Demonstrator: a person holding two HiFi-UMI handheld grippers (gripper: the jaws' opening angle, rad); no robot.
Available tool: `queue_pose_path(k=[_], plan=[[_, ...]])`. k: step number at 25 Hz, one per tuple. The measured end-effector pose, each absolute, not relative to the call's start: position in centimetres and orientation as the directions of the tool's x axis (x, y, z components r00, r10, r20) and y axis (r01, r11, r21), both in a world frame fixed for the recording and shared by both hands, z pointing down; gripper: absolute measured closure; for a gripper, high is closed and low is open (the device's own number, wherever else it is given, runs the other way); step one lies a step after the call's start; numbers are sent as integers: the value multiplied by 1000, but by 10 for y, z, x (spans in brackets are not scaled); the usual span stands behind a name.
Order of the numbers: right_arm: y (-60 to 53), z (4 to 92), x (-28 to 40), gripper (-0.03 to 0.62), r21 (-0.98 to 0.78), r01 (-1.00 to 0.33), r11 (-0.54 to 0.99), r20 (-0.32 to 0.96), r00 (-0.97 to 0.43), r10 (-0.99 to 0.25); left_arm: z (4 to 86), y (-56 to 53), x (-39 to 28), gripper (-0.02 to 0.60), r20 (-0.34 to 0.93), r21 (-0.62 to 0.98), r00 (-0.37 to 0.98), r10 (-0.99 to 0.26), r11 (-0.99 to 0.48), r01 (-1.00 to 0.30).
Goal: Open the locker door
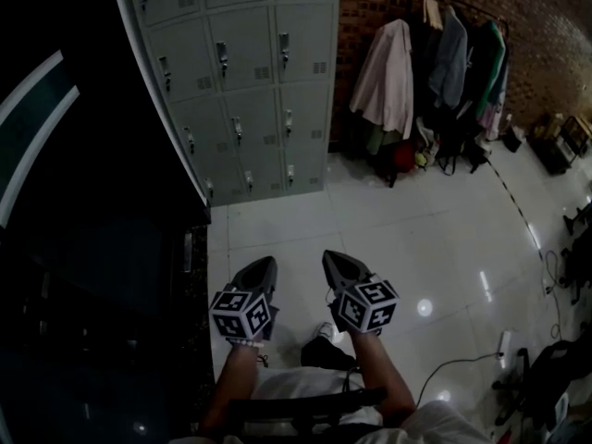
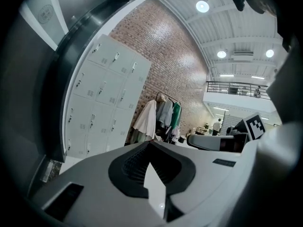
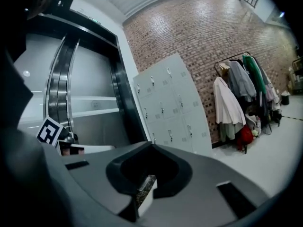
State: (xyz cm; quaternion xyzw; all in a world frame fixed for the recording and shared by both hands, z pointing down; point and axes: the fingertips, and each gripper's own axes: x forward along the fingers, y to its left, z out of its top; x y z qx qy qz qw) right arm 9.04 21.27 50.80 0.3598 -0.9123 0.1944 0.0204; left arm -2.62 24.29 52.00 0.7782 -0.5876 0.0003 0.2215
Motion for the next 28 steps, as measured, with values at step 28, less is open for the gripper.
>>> queue_pose_path(k=[28], plan=[[-166, 485, 11, 588, -257, -655, 711, 176, -755, -632, 492, -154, -79, 588, 204, 339, 343, -917, -263, -903]])
